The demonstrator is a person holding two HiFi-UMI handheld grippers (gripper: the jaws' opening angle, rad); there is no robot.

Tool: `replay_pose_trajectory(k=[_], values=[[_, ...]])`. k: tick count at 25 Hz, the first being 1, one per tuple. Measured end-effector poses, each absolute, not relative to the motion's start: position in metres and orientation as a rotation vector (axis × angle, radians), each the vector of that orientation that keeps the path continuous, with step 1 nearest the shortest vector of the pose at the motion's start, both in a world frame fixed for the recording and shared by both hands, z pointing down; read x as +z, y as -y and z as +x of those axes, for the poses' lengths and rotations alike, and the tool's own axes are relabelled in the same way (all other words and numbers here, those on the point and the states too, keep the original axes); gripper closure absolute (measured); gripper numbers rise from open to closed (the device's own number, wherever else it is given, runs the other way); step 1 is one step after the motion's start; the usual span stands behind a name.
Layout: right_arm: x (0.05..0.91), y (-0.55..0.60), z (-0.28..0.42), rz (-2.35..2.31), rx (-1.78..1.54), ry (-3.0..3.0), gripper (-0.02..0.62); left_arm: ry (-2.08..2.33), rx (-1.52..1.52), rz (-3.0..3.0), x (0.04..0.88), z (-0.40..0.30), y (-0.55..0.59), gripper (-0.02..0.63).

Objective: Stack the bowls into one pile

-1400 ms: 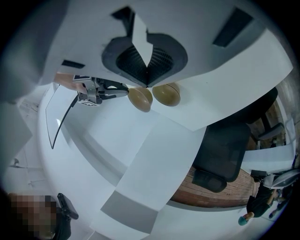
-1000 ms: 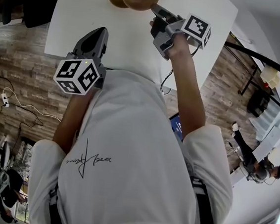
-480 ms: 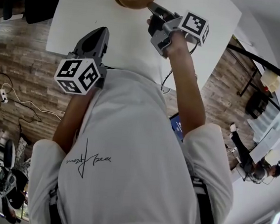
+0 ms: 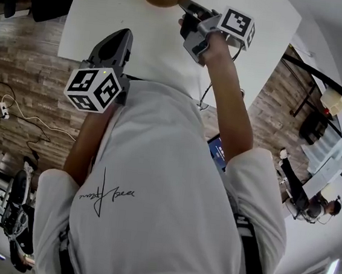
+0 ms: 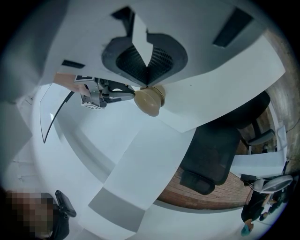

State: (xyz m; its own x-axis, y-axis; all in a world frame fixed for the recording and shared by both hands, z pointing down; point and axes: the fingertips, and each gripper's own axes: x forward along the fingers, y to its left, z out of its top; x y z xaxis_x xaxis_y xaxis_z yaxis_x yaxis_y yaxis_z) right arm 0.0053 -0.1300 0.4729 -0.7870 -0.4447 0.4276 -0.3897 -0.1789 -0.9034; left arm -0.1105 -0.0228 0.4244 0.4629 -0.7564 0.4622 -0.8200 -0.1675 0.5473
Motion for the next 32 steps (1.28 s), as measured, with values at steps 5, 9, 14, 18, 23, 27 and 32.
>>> replay_pose_trajectory(k=[5, 9, 14, 18, 23, 27, 32], values=[[0.474, 0.128, 0.002, -0.991, -2.181, -1.998, 0.575, 1.309, 0.113, 1.934, 0.422, -0.113, 0.021, 0.598], [0.475, 0.128, 0.002, -0.999, -2.198, -1.998, 0.575, 1.309, 0.118, 1.92, 0.424, -0.117, 0.017, 0.598], [0.477, 0.129, 0.002, -1.001, -2.204, -1.997, 0.577, 1.311, 0.121, 1.908, 0.426, -0.12, 0.016, 0.598], [0.481, 0.129, 0.003, -1.008, -2.213, -1.995, 0.577, 1.308, 0.124, 1.897, 0.429, -0.12, 0.013, 0.598], [0.489, 0.132, 0.004, -1.022, -2.226, -1.982, 0.578, 1.313, 0.126, 1.882, 0.433, -0.123, 0.015, 0.598], [0.494, 0.133, 0.006, -1.037, -2.233, -1.969, 0.578, 1.308, 0.128, 1.886, 0.433, -0.12, 0.018, 0.598], [0.493, 0.129, 0.009, -1.047, -2.229, -1.974, 0.575, 1.306, 0.135, 1.889, 0.432, -0.118, 0.018, 0.598]])
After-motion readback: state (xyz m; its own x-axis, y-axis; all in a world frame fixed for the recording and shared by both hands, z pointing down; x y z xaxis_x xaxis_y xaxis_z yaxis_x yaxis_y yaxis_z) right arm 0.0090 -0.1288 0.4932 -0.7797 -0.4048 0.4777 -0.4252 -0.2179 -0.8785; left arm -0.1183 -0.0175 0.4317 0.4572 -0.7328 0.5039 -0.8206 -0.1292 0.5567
